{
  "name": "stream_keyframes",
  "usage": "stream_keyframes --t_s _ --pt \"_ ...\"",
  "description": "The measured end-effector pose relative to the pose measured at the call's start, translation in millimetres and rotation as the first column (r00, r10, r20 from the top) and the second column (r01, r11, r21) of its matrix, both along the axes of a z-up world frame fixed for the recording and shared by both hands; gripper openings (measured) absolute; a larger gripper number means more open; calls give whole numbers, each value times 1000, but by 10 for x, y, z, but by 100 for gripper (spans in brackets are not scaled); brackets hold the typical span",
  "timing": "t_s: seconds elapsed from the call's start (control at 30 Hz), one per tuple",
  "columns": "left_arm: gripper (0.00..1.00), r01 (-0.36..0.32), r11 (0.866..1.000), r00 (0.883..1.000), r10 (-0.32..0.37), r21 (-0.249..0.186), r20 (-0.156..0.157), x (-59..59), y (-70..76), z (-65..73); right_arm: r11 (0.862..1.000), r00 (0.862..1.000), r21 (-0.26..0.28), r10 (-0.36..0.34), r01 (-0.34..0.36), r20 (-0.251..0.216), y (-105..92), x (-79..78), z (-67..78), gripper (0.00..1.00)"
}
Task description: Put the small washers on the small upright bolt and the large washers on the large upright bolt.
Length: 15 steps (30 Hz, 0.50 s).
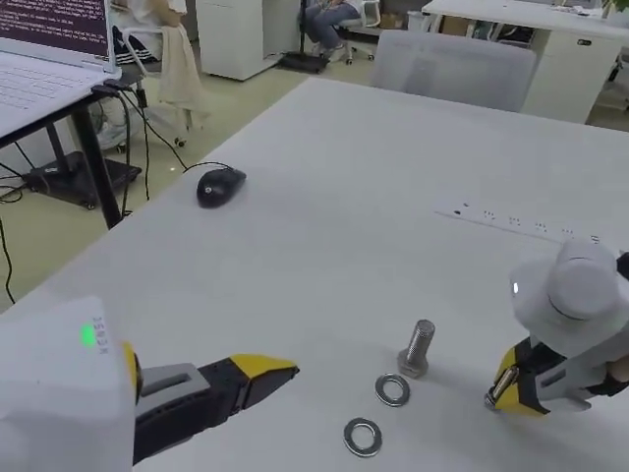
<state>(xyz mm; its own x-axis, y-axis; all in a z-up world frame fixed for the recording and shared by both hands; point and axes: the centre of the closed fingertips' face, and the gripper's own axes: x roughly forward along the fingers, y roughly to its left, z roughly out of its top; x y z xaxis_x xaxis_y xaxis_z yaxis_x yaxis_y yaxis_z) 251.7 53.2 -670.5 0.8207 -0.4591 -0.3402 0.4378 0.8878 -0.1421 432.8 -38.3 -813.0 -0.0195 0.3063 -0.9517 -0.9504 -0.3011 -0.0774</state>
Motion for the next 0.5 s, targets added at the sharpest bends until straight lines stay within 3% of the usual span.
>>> stream_keyframes --t_s 0.5 --pt "56 12 1000 1000 -13 9 11 -2 -41 46 999 999 20 -43 42 22 -145 -20 172 16"
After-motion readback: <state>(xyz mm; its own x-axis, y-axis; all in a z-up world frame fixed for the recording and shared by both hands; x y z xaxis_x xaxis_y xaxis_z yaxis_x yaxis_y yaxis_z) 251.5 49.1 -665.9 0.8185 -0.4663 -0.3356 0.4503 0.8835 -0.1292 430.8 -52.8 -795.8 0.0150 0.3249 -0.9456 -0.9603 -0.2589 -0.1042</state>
